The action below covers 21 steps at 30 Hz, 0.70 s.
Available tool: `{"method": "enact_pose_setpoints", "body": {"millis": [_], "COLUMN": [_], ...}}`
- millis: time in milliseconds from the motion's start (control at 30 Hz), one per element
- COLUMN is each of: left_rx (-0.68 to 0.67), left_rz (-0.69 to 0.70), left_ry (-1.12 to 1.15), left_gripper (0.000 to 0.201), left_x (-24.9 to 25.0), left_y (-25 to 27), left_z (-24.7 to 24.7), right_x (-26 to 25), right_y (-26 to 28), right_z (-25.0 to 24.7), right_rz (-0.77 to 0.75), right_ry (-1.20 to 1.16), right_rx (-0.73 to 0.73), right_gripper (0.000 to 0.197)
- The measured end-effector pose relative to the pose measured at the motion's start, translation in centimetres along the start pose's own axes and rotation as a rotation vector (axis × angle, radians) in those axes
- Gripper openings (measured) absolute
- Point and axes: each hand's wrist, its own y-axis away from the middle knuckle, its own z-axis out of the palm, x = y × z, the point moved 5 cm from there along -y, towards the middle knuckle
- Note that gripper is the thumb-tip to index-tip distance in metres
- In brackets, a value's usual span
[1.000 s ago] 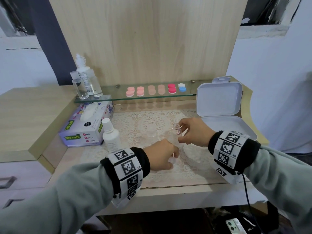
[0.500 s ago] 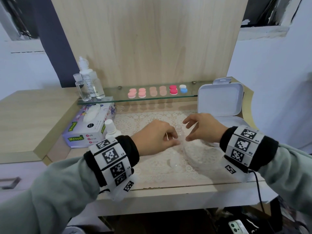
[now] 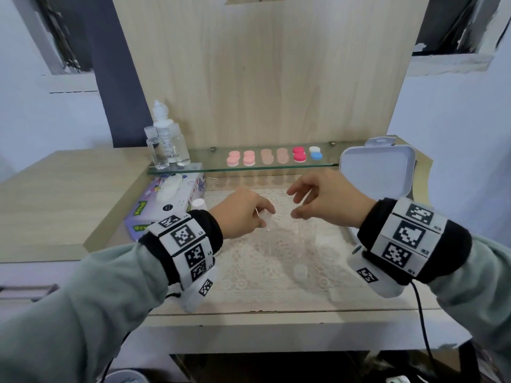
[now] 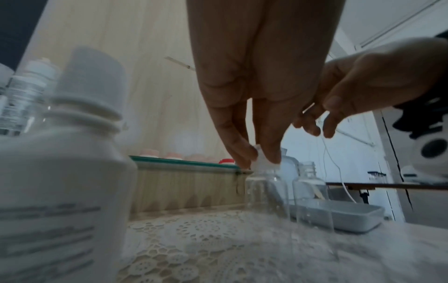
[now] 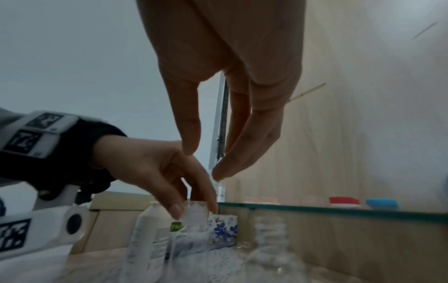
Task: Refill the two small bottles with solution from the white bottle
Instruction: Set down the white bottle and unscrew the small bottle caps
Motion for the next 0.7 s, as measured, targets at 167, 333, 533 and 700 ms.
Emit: {"method": "enact_pose_setpoints", "body": {"millis": [167,333,533,700], "left_rx": [0.001,-0.013,-0.017,0.025], "left_rz": [-0.017,-0.024,-0.030,-0.008], "left_ry": [-0.056,-0.092,-0.085,-0.060], "left_gripper": [0.035,0.037,0.038,0.033], "left_x": [-0.5,-1.0,-1.1,-1.2], "left_y": [0.4,0.8,0.8,1.1], "left_z": [-1.1,-1.0,-0.9,-0.7], "right_x": [-0.4,0.5,0.6,1.0], "right_y": [-0.2,-1.2,-2.5,-2.6], "right_z": [3.1,6.8,8.2,8.4], "right_rz": [-0.028,0.041,0.109,0.132], "right_ry": [0.042,0.088,-0.013,-0.058], "right_rx": [-0.041,-0.071,-0.057,-0.034], "right_gripper": [0.032,0.048,0.037,0.020]}}
